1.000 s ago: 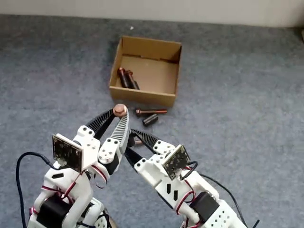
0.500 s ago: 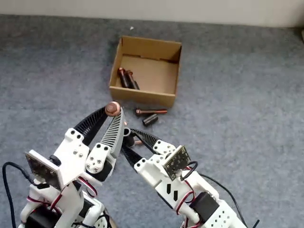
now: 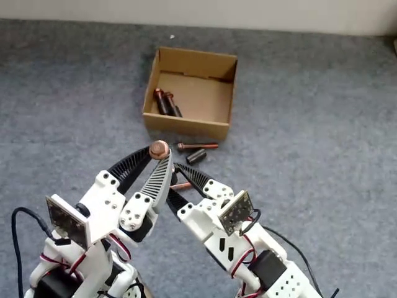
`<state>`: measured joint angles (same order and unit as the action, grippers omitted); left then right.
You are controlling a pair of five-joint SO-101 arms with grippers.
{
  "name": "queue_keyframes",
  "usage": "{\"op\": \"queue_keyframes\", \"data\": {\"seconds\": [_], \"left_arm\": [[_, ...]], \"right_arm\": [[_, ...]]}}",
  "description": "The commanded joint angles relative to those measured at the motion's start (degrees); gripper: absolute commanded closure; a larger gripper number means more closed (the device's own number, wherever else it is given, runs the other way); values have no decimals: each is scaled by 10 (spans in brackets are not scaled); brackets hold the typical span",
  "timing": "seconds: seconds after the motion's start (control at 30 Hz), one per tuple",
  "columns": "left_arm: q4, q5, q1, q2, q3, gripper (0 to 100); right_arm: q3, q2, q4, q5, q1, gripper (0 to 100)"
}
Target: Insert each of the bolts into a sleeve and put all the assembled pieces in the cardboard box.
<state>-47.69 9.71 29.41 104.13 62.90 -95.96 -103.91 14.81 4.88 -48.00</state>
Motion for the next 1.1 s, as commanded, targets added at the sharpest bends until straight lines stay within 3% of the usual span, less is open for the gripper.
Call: {"op": "queue_keyframes", "data": {"seconds": [0.0,0.33,1.07], "left_arm": [[3,2,7,-1,7,995],[3,4,-31,0,1,995],[2,2,-33,-1,35,993]], "right_arm": [[-59,-11,-18,5,7,995],[-59,-11,-18,6,7,995],[-58,-12,-19,7,7,995]]}}
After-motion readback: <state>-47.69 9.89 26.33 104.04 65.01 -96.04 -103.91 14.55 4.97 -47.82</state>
